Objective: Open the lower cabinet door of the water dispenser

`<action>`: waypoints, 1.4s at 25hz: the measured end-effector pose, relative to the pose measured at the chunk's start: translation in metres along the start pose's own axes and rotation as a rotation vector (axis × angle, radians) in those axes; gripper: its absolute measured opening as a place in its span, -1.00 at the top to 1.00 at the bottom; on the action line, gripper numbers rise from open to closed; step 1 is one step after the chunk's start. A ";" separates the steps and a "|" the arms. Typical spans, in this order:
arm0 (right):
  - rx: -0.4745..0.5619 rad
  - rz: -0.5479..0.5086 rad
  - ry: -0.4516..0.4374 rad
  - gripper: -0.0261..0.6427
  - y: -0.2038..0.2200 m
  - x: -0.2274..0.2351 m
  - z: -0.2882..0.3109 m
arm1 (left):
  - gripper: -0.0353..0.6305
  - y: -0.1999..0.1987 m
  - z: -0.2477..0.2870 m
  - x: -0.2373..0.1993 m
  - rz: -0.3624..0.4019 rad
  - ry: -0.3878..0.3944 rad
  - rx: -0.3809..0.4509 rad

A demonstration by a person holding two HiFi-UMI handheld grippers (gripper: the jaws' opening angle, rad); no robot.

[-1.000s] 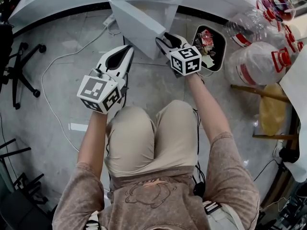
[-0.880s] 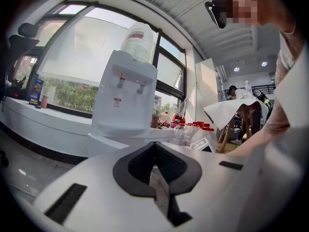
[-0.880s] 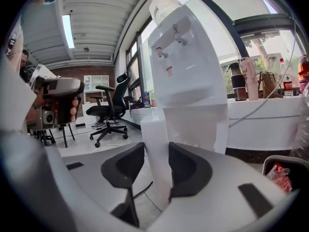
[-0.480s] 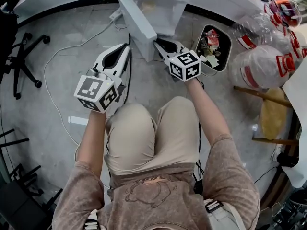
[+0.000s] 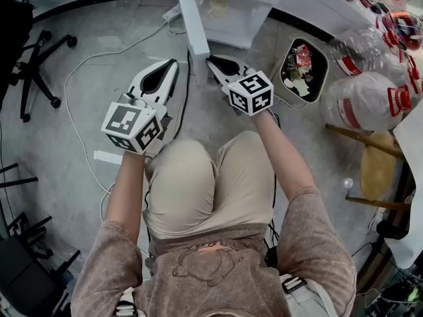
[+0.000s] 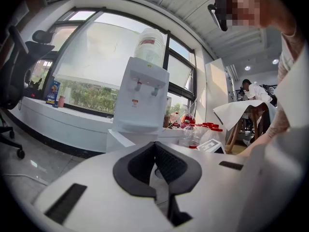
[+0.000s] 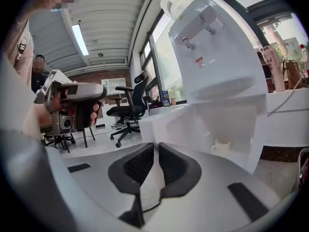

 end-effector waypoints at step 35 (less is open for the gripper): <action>-0.007 -0.040 -0.179 0.90 -0.024 -0.053 0.042 | 0.84 -0.002 -0.023 -0.037 -0.033 -0.086 0.005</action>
Point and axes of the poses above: the fingertips, and each gripper's own axes: z forward along the fingers, x to its right, y out of its underside, the point moved 6 cm from there along -z, backward along the fingers, and after that the axes turned 5 degrees about -z, right-handed, at the moved point
